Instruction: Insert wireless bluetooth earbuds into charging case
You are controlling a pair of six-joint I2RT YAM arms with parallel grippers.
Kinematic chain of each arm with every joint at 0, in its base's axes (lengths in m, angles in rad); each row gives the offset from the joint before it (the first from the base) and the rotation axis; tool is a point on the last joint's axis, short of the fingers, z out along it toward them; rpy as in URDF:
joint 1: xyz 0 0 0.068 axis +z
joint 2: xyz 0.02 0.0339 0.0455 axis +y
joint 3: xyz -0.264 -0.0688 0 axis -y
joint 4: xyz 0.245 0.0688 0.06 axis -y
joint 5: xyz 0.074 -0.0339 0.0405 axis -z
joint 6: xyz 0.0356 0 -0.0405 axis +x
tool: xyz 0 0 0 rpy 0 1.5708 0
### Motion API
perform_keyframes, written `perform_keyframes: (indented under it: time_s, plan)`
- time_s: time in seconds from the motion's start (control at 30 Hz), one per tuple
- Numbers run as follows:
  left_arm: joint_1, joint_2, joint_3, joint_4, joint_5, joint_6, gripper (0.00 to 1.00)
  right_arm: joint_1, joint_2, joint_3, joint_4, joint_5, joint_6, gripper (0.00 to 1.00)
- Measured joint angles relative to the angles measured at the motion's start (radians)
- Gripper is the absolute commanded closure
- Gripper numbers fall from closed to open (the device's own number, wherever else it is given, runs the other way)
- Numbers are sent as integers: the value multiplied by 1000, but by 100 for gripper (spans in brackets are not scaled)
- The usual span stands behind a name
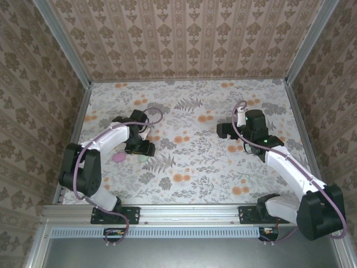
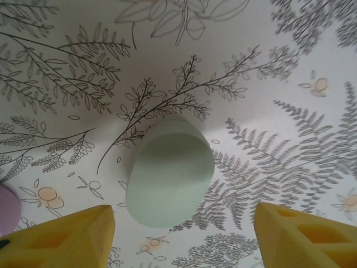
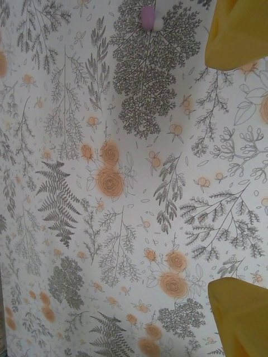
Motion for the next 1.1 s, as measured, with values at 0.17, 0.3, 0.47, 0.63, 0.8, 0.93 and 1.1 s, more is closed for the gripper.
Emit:
perform_keyframes:
  time_s: [0.17, 0.3, 0.47, 0.63, 0.8, 0.93, 1.1]
  plan:
    - [-11, 63, 35, -18, -34, 29, 39, 0, -57, -29, -8, 31, 0, 1]
    - [-11, 102, 48, -21, -48, 51, 44, 0, -92, -51, -14, 48, 0, 1]
    - [-19, 129, 48, -26, -53, 63, 44, 0, -120, -69, -14, 68, 1, 0]
    - [-32, 134, 48, -25, -56, 75, 51, 0, -127, -72, -14, 83, 2, 0]
    - [-48, 153, 52, -26, -61, 83, 55, 0, -127, -76, -15, 91, 23, 0]
    - [-87, 169, 65, -20, -67, 91, 50, 0, -127, -76, -21, 93, 54, 0]
    - [-116, 209, 67, -14, -79, 99, 51, 0, -127, -76, -40, 93, 87, 0]
